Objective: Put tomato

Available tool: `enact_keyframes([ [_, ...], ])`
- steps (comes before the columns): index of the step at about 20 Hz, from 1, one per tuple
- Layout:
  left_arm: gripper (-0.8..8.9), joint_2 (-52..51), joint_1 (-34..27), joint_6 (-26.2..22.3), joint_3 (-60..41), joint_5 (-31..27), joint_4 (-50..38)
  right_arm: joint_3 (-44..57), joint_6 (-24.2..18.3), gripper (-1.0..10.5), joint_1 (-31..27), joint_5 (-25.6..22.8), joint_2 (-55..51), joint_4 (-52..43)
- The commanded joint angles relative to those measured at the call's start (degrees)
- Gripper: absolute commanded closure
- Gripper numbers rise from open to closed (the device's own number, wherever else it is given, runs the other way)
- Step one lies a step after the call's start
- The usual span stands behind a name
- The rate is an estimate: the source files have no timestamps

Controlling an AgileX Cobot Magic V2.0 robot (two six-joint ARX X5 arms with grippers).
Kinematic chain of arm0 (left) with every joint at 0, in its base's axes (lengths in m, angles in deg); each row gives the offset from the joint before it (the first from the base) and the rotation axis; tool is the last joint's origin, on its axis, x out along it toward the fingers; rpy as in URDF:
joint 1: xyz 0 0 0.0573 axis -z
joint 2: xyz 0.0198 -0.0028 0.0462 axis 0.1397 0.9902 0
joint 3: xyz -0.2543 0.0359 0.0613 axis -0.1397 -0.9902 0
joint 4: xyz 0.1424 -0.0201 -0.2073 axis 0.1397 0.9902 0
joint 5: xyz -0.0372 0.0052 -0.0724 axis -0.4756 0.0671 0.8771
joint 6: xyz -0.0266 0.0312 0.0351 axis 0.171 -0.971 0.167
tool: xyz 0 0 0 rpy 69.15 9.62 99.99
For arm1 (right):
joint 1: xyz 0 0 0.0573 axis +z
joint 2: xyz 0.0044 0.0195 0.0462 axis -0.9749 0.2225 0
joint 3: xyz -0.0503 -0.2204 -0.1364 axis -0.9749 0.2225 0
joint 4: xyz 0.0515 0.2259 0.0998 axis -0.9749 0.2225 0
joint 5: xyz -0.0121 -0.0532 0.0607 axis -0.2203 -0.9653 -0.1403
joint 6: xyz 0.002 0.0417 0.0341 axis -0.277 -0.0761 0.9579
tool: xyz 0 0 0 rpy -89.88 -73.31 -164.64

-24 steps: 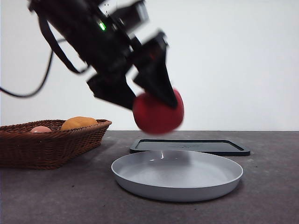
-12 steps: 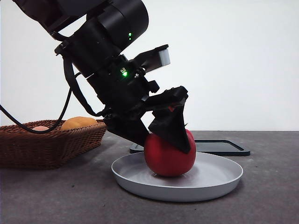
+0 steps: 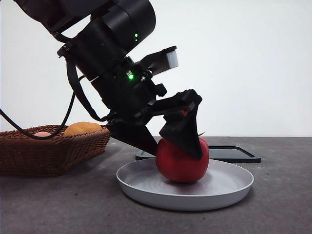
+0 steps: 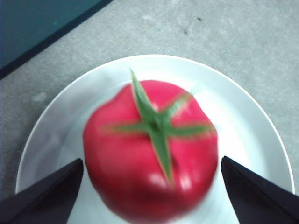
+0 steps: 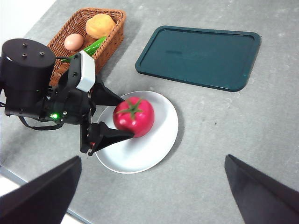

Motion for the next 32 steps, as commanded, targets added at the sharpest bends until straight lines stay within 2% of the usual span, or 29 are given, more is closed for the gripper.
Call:
enact_keyframes([
  [1, 3.35, -1.88, 0.66, 0.2, 1.42, 0.07, -0.35, -1.01, -0.68, 4.6, 0.22, 0.04, 0.33, -0.2],
  [7, 3.36, -10.54, 0.39, 0.24, 1.88, -0.55, 4.13, -1.01, -0.72, 4.6, 0.22, 0.04, 0.33, -0.26],
  [11, 3.37, -20.17, -0.68, 2.89, 1.88, -0.55, 8.52, -1.01, -1.01, 4.6, 0.22, 0.04, 0.61, -0.37],
  [20, 3.45, -43.91, -3.65, 4.57, 1.9, -0.42, 30.36, -1.01, -2.19, 4.6, 0.24, 0.37, 2.86, -0.44],
  [23, 3.45, -49.05, -4.76, 4.66, 1.9, 0.31, 38.62, -1.01, -2.36, 4.6, 0.24, 2.8, 4.42, -0.44],
  [26, 3.45, -51.84, -6.16, 4.66, 1.9, 6.16, 45.88, -1.01, -2.86, 4.6, 1.42, 3.34, 5.86, -0.39],
  [29, 3.45, -52.83, -6.36, 4.63, 1.88, 13.4, 48.98, -1.01, -3.28, 4.6, 3.34, 3.34, 7.02, -0.37],
  [32, 3.45, -52.81, -6.36, 4.66, 1.9, 14.34, 48.96, -1.01, -3.54, 4.6, 5.01, 3.32, 8.15, -0.35],
])
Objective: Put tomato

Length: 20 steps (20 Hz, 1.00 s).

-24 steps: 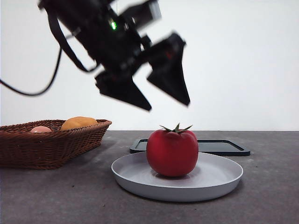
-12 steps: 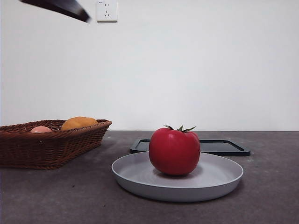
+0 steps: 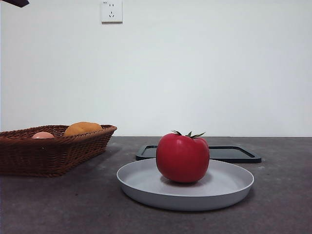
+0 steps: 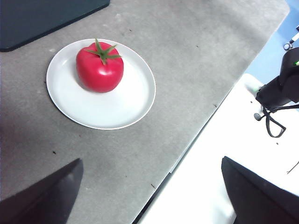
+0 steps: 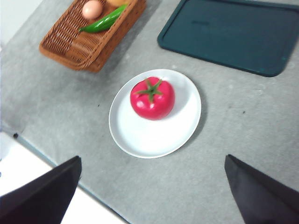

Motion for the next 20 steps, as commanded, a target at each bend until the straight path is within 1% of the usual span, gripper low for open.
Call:
enact_keyframes([
  [1, 3.45, 0.31, 0.26, 0.15, 1.36, 0.5, -0.61, -1.01, -1.03, 4.6, 1.29, 0.2, 1.16, -0.33],
  [8, 3.45, 0.35, 0.26, 0.13, 1.36, 0.5, -1.07, -1.01, -1.07, 4.6, 4.96, 0.17, 5.11, -1.66],
  [13, 3.45, 0.35, 0.26, 0.13, 1.36, 0.48, -1.09, -1.01, -1.03, 4.6, 9.81, -0.5, 12.35, -8.87],
  [17, 3.45, 0.35, 0.26, 0.13, 1.38, 0.48, -1.07, -1.01, -1.05, 4.6, 14.29, -0.96, 21.11, -16.04],
  [20, 3.45, 0.35, 0.26, 0.13, 1.38, 0.48, -1.05, -1.01, -1.05, 4.6, 17.62, -4.15, 27.91, -21.73],
])
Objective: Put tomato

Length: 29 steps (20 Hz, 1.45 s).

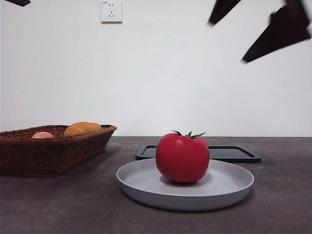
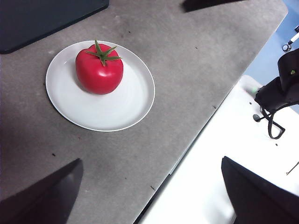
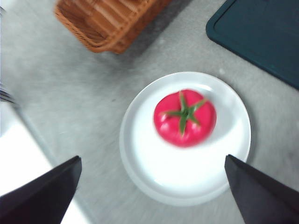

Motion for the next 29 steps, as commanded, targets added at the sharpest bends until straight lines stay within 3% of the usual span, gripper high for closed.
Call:
enact_keyframes([
  [1, 3.45, 0.35, 0.26, 0.11, 1.38, 0.33, -0.63, -1.01, -0.66, 4.6, 2.21, -2.58, 4.85, -3.69],
  [14, 3.45, 0.35, 0.26, 0.13, 1.36, 0.31, -0.63, -1.01, -0.61, 3.9, 8.61, -10.56, 22.95, -15.21],
  [25, 3.45, 0.35, 0.26, 0.11, 1.36, 0.31, -0.63, -0.98, -0.42, 3.9, 9.27, -10.8, 30.16, -17.94],
  [27, 3.45, 0.35, 0.26, 0.11, 1.36, 0.31, -0.63, -0.98, -0.17, 4.7, 9.51, -11.3, 30.34, -17.92],
  [29, 3.45, 0.35, 0.26, 0.11, 1.36, 0.31, -0.63, -0.98, -0.11, 6.4, 9.57, -11.34, 30.34, -17.94],
])
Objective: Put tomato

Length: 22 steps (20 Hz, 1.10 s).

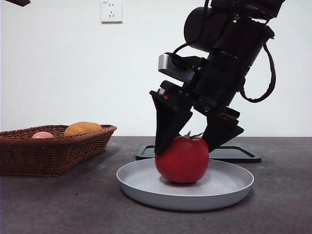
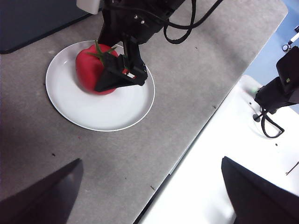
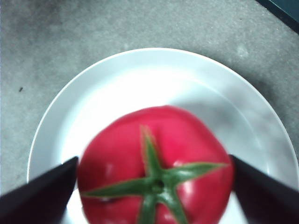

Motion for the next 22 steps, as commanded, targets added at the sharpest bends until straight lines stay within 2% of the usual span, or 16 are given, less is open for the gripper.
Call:
enact_keyframes([
  [1, 3.45, 0.35, 0.31, 0.11, 1.36, 0.28, -0.63, -0.96, 0.17, 6.9, 0.5, -0.04, 1.2, -0.35],
  [6, 3.45, 0.35, 0.31, 0.11, 1.36, 0.28, -0.63, -2.01, 0.2, 7.0, 0.55, -0.02, -0.22, 1.14],
  [11, 3.45, 0.35, 0.31, 0.11, 1.38, 0.28, -0.61, -9.73, -0.55, 7.0, -0.28, -0.5, -3.15, 4.35],
  [15, 3.45, 0.35, 0.31, 0.11, 1.36, 0.28, -0.61, -16.35, -2.25, 7.0, -3.32, -6.27, -2.99, 3.45],
  [22, 3.45, 0.35, 0.31, 0.09, 1.38, 0.28, -0.55, -23.65, -3.45, 7.0, -11.93, -6.23, 8.04, -2.12],
])
